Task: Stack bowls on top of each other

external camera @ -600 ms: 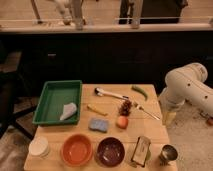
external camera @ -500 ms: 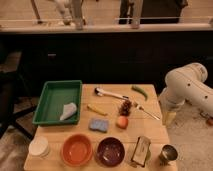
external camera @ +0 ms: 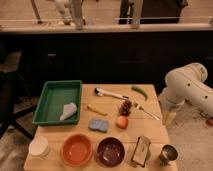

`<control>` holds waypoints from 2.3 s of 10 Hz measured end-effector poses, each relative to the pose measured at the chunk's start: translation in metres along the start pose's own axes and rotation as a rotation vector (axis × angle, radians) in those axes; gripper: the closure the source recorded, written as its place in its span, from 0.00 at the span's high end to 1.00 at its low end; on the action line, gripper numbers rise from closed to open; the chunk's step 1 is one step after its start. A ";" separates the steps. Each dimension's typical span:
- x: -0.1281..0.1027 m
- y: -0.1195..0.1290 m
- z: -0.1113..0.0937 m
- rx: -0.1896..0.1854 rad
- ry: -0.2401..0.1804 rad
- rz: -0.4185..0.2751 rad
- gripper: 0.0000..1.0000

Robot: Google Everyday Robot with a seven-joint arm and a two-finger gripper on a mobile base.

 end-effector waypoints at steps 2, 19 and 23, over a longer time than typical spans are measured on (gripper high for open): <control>0.000 0.000 0.000 0.000 0.000 0.000 0.80; -0.013 -0.001 0.003 -0.012 0.079 0.021 0.80; -0.062 0.006 0.020 -0.052 0.125 0.015 0.80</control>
